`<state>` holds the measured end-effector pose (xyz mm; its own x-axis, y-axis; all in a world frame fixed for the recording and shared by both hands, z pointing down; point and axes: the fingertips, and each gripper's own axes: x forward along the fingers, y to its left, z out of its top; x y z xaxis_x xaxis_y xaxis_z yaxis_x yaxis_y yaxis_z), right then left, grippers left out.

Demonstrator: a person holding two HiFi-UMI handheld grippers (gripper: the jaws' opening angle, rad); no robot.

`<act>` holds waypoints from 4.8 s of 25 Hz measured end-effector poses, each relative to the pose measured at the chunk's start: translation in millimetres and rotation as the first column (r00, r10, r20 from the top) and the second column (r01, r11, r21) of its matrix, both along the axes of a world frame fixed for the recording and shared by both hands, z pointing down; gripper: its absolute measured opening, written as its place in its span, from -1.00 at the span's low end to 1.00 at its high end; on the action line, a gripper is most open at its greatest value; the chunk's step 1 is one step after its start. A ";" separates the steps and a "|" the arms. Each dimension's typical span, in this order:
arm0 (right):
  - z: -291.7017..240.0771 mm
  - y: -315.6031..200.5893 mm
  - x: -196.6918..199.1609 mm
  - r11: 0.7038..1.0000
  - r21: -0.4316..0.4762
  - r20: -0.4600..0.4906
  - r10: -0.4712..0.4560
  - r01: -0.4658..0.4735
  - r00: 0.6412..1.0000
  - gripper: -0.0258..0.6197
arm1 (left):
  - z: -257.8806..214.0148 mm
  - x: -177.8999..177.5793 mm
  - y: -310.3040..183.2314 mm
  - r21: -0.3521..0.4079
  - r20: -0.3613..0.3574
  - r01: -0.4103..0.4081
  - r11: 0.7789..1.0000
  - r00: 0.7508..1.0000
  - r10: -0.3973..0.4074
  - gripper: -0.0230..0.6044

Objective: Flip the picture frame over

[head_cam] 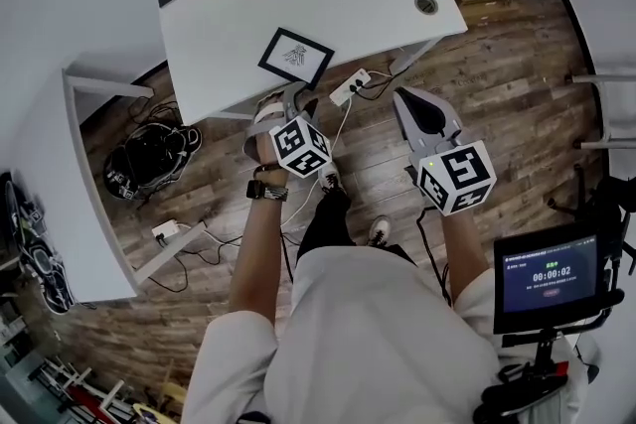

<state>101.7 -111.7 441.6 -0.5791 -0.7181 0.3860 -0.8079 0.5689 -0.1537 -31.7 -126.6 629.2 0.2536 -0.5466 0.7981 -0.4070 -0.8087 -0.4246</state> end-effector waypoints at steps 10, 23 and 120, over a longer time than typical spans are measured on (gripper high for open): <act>12.9 -3.2 0.7 1.000 -0.028 -0.008 0.004 -0.005 1.000 -0.91 | 41.8 -3.4 -9.4 0.101 0.248 -0.116 0.988 0.965 0.087 -0.36; 20.5 3.5 -3.9 0.999 -0.044 -0.033 0.006 -0.008 0.999 -0.92 | 53.0 -3.5 -17.6 0.250 0.390 -0.249 0.936 0.910 0.138 -0.33; 14.3 -71.1 -93.7 0.999 -0.045 -0.070 -0.014 0.010 0.997 -0.91 | -46.2 -114.4 -133.3 -0.616 -0.748 0.314 0.722 0.054 -0.662 -0.68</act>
<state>8.0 -182.8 455.9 -0.5579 -0.6925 0.4574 -0.8108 0.5724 -0.1223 -146.1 -259.9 582.9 0.5988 -0.7233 0.3439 -0.6782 -0.2295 0.6982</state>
